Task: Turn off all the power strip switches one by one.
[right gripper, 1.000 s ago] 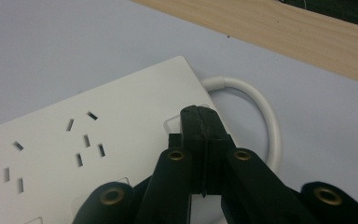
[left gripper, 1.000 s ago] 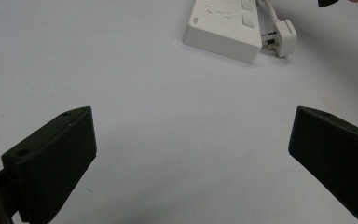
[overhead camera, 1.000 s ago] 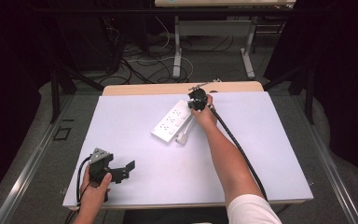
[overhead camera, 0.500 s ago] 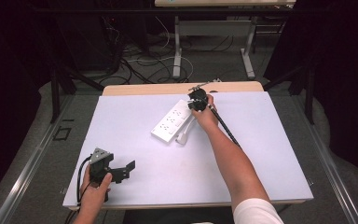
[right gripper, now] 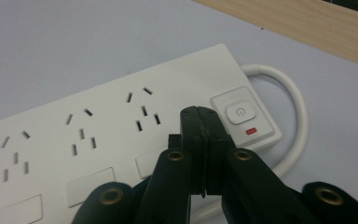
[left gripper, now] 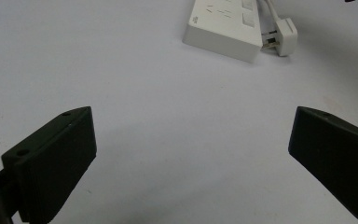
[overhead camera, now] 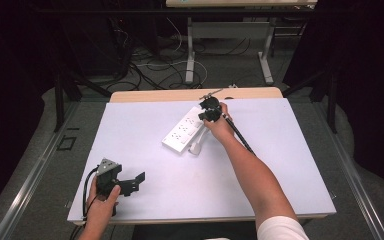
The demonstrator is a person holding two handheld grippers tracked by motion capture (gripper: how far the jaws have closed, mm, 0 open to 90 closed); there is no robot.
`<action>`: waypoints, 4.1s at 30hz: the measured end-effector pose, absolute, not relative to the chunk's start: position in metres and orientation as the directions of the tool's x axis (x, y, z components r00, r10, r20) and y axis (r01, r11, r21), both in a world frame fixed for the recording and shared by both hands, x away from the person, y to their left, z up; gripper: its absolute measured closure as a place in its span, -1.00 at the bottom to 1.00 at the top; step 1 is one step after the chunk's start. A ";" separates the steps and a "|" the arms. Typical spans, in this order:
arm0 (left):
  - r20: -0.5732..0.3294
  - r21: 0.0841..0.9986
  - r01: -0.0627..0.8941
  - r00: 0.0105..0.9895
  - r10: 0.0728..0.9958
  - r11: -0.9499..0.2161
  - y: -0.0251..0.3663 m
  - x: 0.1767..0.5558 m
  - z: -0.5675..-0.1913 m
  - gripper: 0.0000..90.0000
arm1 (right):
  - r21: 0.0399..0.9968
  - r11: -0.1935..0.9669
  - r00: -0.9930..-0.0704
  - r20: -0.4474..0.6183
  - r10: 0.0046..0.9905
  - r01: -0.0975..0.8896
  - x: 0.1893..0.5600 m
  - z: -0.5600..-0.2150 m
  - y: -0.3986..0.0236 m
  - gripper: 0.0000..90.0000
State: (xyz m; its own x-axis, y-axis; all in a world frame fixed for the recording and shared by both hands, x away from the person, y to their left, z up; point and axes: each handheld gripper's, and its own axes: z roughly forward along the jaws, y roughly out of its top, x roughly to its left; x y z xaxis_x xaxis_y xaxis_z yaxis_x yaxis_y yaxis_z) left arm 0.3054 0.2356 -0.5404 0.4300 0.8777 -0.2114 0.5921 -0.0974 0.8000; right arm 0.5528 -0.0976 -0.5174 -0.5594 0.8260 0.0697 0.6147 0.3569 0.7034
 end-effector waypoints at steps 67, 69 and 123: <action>-0.206 0.801 0.590 0.435 0.876 -0.104 0.233 0.306 -0.540 -0.98 | 0.656 0.433 -0.643 0.104 0.759 0.618 0.539 -0.529 -0.085 1.00; -0.206 0.799 0.591 0.437 0.876 -0.107 0.233 0.306 -0.540 -0.98 | 0.668 0.424 -0.642 0.107 0.759 0.612 0.539 -0.530 -0.085 1.00; -0.209 0.796 0.596 0.437 0.875 -0.108 0.232 0.307 -0.543 -0.98 | 0.689 0.450 -0.700 0.118 0.704 0.568 0.515 -0.527 -0.066 0.94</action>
